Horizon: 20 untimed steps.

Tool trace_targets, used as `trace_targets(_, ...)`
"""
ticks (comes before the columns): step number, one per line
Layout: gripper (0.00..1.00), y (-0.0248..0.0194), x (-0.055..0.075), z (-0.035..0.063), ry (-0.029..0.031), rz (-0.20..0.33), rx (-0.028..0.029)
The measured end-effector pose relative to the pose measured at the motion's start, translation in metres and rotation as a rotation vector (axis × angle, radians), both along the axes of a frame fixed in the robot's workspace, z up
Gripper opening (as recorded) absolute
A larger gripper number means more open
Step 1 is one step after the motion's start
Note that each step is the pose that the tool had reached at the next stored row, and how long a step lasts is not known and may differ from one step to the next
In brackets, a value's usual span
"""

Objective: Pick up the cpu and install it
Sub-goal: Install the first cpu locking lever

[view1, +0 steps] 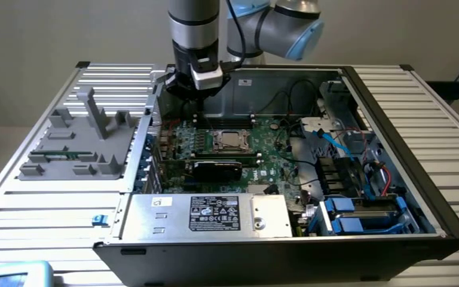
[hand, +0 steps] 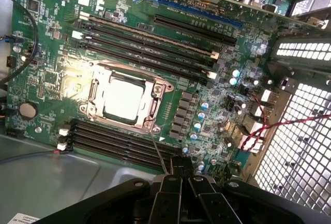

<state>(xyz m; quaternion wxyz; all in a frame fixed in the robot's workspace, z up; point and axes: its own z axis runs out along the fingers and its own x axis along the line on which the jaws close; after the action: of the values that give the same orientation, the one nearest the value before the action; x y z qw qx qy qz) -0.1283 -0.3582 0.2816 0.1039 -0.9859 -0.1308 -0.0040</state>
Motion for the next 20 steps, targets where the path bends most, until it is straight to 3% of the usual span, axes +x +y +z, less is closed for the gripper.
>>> trace_targets(3,0.11,-0.0008,0.000,-0.0019,0.0043,-0.002,0.0145)
trace_targets(10,0.11,-0.0036,0.000,-0.0068,0.0164,-0.007,0.0405)
trace_targets(17,0.11,-0.0047,0.000,-0.0116,0.0214,-0.009,0.0812)
trace_targets(20,0.11,-0.0047,0.000,-0.0140,0.0241,-0.010,0.0912)
